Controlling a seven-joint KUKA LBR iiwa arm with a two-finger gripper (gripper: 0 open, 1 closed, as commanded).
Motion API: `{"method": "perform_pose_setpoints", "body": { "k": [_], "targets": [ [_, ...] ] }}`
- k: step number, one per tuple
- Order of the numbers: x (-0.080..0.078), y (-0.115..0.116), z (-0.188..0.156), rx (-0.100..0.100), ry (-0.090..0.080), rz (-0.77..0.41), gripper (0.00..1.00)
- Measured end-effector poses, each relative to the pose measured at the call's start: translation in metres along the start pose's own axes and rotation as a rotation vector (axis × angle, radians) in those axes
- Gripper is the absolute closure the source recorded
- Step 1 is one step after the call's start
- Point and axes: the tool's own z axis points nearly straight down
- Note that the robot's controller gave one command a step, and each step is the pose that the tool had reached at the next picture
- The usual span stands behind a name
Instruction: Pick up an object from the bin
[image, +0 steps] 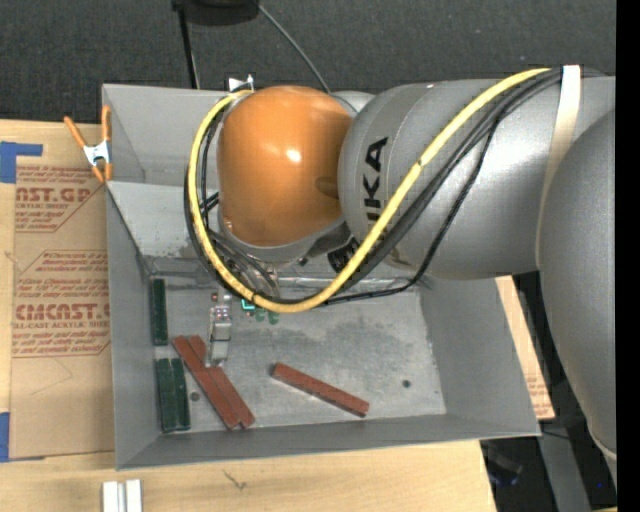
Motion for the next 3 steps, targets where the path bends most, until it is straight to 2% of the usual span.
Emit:
{"method": "perform_pose_setpoints", "body": {
  "k": [1,2,3],
  "targets": [
    [-0.002,-0.001,-0.005,-0.002,-0.008,0.003,0.00],
    [0.035,0.002,0.148,0.001,0.000,0.074,1.00],
    [0.033,0.002,0.145,-0.001,-0.005,0.075,1.00]
  ]
}}
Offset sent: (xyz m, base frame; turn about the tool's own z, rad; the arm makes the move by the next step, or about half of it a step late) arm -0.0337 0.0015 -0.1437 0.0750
